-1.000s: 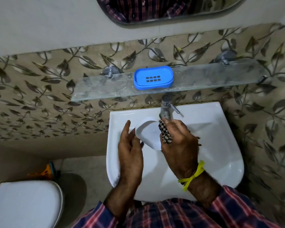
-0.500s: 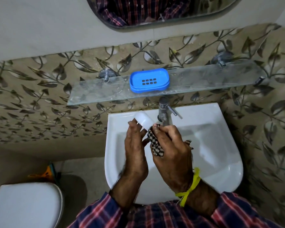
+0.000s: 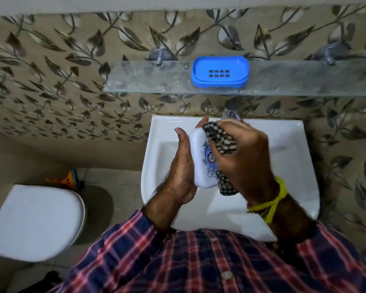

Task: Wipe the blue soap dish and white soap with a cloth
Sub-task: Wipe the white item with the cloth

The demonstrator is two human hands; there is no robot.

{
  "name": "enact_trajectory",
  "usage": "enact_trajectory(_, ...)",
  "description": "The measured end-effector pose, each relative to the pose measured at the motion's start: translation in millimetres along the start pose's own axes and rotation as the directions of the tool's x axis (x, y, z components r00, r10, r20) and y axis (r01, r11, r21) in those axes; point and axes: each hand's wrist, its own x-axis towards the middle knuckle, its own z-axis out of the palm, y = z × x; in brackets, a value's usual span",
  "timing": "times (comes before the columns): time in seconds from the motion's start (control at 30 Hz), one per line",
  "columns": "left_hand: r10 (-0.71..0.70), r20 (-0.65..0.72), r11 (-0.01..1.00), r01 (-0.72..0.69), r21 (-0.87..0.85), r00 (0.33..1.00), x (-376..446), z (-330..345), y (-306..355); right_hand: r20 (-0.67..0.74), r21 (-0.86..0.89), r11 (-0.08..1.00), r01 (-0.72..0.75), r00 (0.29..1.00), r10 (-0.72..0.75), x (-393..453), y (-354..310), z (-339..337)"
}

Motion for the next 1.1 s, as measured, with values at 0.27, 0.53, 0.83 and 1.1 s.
enact_trajectory(0.27,-0.002,-0.024,0.998,0.0,-0.068,1.0,-8.6,-7.2,14.6,0.134,-0.008,0.994,0.109,0.985,-0.107,-13.7,-13.0,9.3)
enact_trajectory(0.53,-0.006,0.011,1.0,0.006,-0.023,1.0,-15.4,-2.5,15.5,0.099,-0.045,0.992,0.114,0.989,-0.109,-24.6,-21.5,8.4)
enact_trajectory(0.83,-0.018,0.037,0.992,0.023,-0.12,0.999,-14.9,-7.8,23.7,0.224,0.021,0.997,0.077,0.971,-0.079,-35.3,-16.1,4.3)
enact_trajectory(1.1,0.016,0.04,0.997,-0.013,-0.078,0.999,-20.2,-7.0,28.0,0.151,0.015,0.992,0.129,0.98,-0.129,-37.7,-29.9,12.6)
